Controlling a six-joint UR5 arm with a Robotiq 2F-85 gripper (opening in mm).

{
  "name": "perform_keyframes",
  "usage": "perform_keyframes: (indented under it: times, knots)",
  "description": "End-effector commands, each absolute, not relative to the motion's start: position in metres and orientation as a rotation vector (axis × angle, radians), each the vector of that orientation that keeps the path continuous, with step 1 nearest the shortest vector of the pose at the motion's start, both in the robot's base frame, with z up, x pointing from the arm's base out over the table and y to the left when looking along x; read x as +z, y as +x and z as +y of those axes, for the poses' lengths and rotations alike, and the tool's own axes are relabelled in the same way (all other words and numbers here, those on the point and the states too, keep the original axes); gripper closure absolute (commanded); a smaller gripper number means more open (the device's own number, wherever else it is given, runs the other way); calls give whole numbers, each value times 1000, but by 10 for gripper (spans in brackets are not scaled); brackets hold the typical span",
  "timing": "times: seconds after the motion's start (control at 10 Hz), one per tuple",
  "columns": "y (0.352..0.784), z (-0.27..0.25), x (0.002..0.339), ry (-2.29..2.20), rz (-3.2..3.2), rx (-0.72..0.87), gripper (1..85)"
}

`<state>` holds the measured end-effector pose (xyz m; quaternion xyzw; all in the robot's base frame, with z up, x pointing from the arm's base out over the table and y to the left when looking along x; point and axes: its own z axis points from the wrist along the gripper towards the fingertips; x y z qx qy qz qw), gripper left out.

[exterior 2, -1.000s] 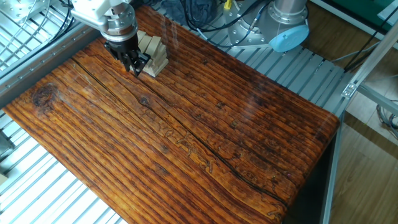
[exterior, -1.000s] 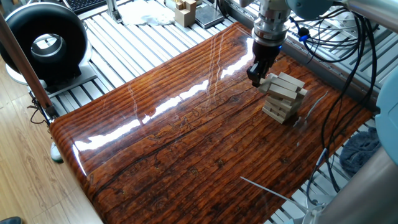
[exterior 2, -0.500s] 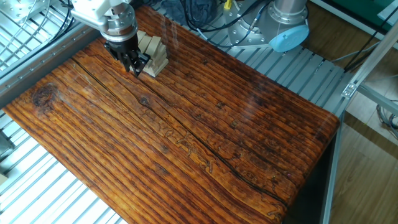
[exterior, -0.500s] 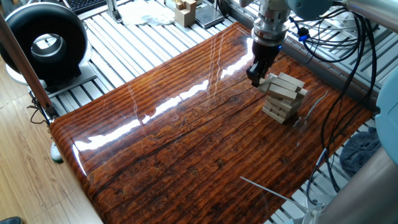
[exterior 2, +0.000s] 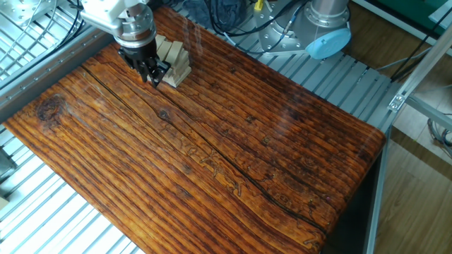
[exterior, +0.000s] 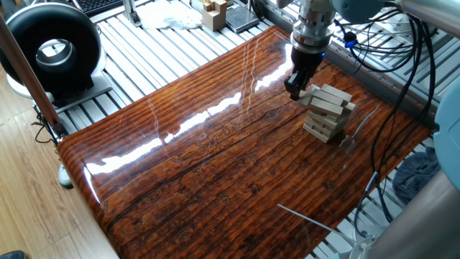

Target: Play Jenga

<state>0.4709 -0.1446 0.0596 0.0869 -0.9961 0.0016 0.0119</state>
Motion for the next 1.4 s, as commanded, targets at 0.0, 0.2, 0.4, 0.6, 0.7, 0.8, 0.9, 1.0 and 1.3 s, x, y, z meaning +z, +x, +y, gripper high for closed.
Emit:
perform_keyframes:
  times: [0.0, 0.2, 0.4, 0.6, 0.7, 0.8, 0.9, 1.0, 1.3]
  knots:
    - [474, -143, 61, 262, -3117, -8, 683]
    - [475, -143, 62, 260, -3117, -3, 683]
    - [477, -142, 63, 255, -3117, 4, 683]
    - [478, -142, 63, 253, -3119, 4, 687]
    - [479, -141, 63, 248, -3121, 5, 687]
    - [480, -140, 63, 241, -3125, -2, 687]
    - [482, -139, 63, 237, -3130, -6, 687]
    - [483, -138, 63, 233, -3136, -11, 690]
    - [492, -136, 64, 218, -3172, -22, 693]
